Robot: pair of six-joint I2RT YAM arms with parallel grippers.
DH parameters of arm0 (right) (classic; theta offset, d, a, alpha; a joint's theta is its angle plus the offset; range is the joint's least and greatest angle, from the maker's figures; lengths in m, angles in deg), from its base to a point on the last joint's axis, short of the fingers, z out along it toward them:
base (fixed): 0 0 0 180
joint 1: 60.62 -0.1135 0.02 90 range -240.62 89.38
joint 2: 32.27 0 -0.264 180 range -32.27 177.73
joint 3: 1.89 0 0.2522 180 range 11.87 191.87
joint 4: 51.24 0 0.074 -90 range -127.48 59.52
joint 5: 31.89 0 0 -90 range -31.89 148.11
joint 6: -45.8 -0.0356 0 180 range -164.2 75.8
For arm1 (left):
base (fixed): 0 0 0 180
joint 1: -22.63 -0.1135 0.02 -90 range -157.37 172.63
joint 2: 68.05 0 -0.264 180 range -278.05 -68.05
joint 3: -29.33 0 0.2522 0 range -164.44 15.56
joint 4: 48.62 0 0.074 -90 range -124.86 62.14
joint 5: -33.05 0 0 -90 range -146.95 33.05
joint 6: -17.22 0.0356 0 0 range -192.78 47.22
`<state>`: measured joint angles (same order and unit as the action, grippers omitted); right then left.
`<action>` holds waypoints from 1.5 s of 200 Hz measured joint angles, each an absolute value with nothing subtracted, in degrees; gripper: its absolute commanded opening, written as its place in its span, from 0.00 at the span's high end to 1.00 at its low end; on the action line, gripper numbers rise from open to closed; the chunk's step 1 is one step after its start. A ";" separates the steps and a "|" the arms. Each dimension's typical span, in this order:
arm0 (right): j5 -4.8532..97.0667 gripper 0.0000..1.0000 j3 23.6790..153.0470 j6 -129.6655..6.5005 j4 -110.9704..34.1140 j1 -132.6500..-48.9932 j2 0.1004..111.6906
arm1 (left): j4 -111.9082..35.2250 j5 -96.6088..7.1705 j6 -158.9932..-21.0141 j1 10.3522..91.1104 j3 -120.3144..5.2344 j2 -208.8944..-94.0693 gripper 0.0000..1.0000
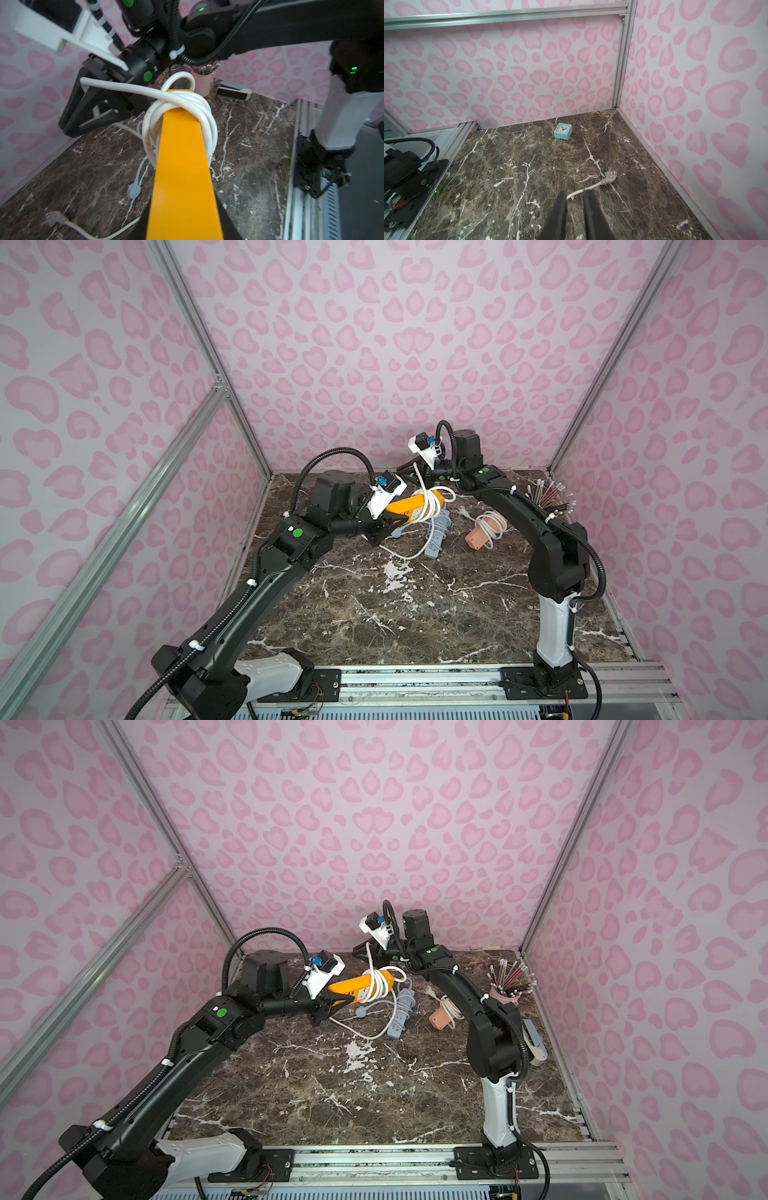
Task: Wrap the cord around the power strip
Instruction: Wrap the power cord around the power strip.
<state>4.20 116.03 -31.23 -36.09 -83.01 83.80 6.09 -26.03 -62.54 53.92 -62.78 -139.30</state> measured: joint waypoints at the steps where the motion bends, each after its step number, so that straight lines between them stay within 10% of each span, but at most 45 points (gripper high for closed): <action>1: 4.28 0.64 115.73 -31.44 -36.42 -83.01 83.71 | 6.11 -25.73 -62.57 53.85 -62.87 -139.25 0.97; 112: 21.86 0.33 90.11 -51.36 -66.43 -82.14 78.58 | -11.31 -6.99 -76.29 46.88 -62.50 -137.07 0.97; 169: 27.08 0.52 81.85 -55.18 -74.19 -82.49 78.27 | -23.37 -8.98 -87.42 42.62 -59.13 -135.93 0.97; 223: 34.01 0.39 86.02 -53.08 -73.01 -86.92 82.21 | -29.17 -8.35 -92.25 41.79 -59.48 -136.52 0.97; 268: 37.88 0.88 92.49 -50.79 -70.93 -89.09 85.18 | -29.73 -8.76 -92.75 40.72 -59.70 -135.73 0.97; 300: 40.70 1.00 90.68 -48.10 -67.45 -93.37 82.25 | -35.64 -12.87 -98.32 31.69 -55.53 -134.36 0.97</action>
<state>40.70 90.68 -48.10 -67.45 -93.37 82.25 -35.64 -12.87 -98.32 31.69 -55.53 -134.36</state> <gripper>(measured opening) 0.071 0.324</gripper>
